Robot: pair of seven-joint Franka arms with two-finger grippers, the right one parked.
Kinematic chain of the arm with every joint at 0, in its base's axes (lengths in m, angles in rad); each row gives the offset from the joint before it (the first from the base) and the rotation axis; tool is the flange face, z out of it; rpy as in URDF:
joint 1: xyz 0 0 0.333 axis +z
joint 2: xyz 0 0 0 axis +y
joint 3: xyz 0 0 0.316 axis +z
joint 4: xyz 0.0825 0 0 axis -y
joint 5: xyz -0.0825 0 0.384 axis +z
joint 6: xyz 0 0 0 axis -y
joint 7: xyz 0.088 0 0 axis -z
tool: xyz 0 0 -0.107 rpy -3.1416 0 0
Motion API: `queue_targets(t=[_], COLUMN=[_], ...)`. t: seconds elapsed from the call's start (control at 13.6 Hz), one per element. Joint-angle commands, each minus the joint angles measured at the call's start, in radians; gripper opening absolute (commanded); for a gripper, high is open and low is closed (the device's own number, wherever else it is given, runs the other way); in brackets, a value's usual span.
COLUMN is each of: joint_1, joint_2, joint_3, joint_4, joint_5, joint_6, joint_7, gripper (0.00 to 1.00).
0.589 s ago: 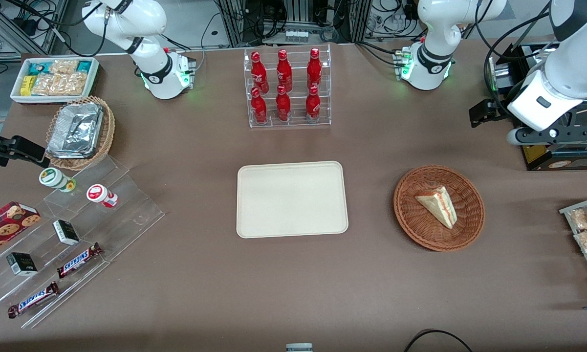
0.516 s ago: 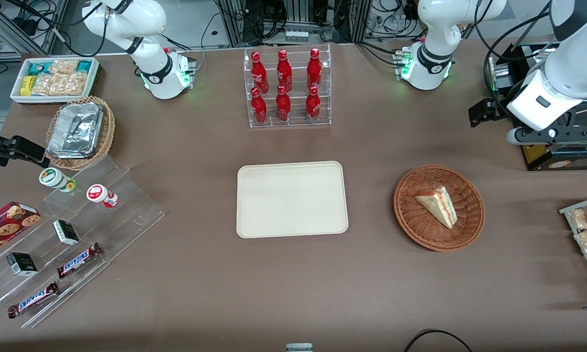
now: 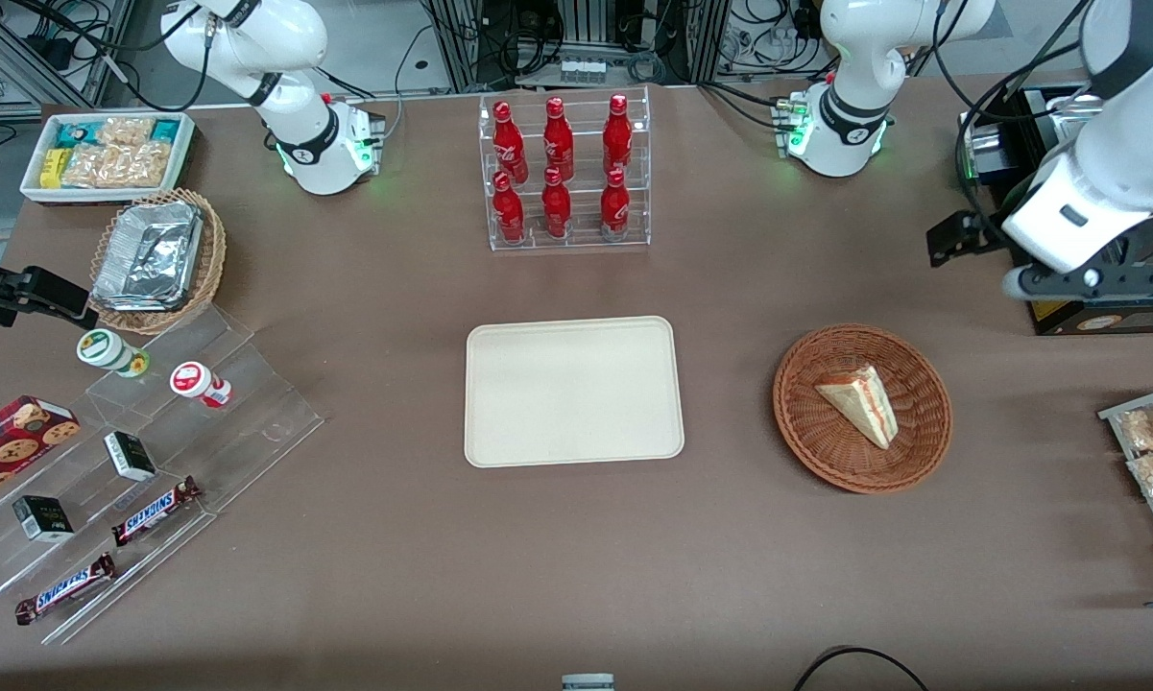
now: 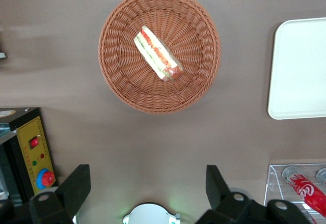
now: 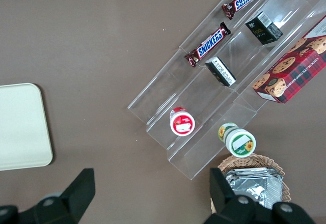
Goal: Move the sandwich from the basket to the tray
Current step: 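Move the left gripper over the sandwich in the wicker basket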
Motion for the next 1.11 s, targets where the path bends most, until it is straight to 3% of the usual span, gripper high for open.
queue_targets(t=[0.0,0.37,0.66,1.03], joint_1=[-0.004,-0.004,0.002,0.002], joint_2=[-0.006,0.0,0.051,0.114], joint_3=[0.005,0.005,0.006,0.005], joint_4=[-0.12,-0.35,-0.428,-0.439], joint_5=[0.015,0.016,0.016,0.016], joint_6=[0.099,0.408,0.573,0.685], joint_7=[0.016,-0.001,-0.021,-0.338], gripper=[1.0,1.0,1.0,1.0])
